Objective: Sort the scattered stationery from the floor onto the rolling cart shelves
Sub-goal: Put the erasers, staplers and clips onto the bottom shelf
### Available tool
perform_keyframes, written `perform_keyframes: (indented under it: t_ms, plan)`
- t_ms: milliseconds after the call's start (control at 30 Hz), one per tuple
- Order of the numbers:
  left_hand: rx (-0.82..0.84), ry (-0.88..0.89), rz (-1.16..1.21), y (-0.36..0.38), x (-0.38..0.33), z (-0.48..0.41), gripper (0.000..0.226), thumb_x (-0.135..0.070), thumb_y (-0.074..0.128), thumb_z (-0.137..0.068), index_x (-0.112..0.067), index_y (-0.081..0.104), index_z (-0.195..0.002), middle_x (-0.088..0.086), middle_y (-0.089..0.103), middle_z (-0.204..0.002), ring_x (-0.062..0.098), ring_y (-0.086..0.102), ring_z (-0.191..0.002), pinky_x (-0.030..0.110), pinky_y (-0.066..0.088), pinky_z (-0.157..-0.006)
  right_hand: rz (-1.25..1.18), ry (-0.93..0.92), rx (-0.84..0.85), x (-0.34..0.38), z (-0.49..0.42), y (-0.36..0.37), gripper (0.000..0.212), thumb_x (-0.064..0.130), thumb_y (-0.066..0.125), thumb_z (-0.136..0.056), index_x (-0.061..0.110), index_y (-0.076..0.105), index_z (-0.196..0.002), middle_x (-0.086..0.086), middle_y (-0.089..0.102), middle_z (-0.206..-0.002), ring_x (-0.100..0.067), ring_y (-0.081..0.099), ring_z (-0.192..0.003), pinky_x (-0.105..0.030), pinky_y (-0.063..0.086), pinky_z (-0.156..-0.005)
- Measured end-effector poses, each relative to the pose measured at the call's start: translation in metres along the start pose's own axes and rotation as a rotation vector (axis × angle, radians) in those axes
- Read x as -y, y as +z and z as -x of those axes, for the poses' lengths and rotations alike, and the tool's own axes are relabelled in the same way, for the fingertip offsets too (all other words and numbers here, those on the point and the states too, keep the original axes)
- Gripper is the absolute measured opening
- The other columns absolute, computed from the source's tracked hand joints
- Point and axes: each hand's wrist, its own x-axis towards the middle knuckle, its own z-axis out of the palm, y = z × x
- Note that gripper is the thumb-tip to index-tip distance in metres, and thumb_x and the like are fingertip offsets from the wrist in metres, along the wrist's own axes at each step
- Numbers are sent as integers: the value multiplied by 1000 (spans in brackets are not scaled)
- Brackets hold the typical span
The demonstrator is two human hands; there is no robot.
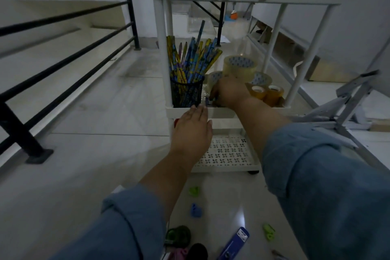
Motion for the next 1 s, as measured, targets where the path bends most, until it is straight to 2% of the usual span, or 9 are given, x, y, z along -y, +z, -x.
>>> perform_keyframes:
  t_ms: [100,200,300,400,500,667,767,867,1000]
  plan:
    - [1,1,4,-1,0,-1,52,-31,23,-101,-10,18,-149,5,20,-157,17,17,-145,31,16,-119,-48,51,64,-3,-3,-3,25,28,57,-90,16,72,-106,-6,66,-113,-25,59,-102,-27,45,-69]
    - [-3,13,78,-5,1,-1,51,-29,24,-101,-10,24,-148,6,25,-155,17,21,-144,27,12,-117,-249,92,-21,-7,12,-3,28,27,54,-93,11,70,-109,-8,66,-116,-25,58,-106,-32,47,-83]
    - [-23,-11,372,-12,3,9,48,-27,28,-101,-9,31,-145,9,29,-153,18,25,-143,29,19,-116,-734,184,-345,8,54,-1,28,19,56,-92,6,66,-113,-10,64,-120,-19,57,-109,-22,44,-91]
    - [-129,10,578,-4,3,41,44,-17,39,-99,-8,36,-142,9,32,-151,16,26,-141,24,19,-115,-941,269,-737,36,105,16,18,14,59,-88,7,70,-100,-4,70,-96,0,56,-83,-2,40,-70]
    - [-209,-90,793,25,-5,89,44,-19,41,-96,-7,42,-138,7,44,-142,14,39,-131,16,28,-107,-1126,454,-794,61,152,58,13,12,57,-89,13,67,-97,1,64,-87,-3,54,-75,-4,40,-65]
    - [3,-344,811,94,-15,195,36,-13,43,-97,-8,49,-131,5,53,-131,14,48,-121,11,30,-97,-1023,612,-403,84,234,159,16,5,56,-88,7,68,-99,-4,64,-86,-8,56,-75,-17,44,-71]
    - [269,-329,703,127,-12,247,31,-20,50,-94,-18,52,-125,2,56,-124,20,55,-115,29,45,-94,-707,422,77,74,278,210,35,-3,49,-85,6,61,-117,-13,58,-123,-29,52,-114,-30,40,-93]
    - [566,-221,424,140,-6,273,46,-31,56,-90,-19,43,-133,3,47,-131,21,47,-121,30,42,-94,-357,174,487,58,300,226,59,-4,40,-90,21,36,-143,1,24,-154,-20,21,-142,-29,32,-105]
    - [671,-252,301,141,-8,279,46,-23,55,-90,-13,38,-130,10,49,-129,25,48,-116,32,42,-92,-127,72,553,59,300,226,53,6,36,-95,22,29,-145,-1,24,-153,-21,18,-142,-37,34,-102]
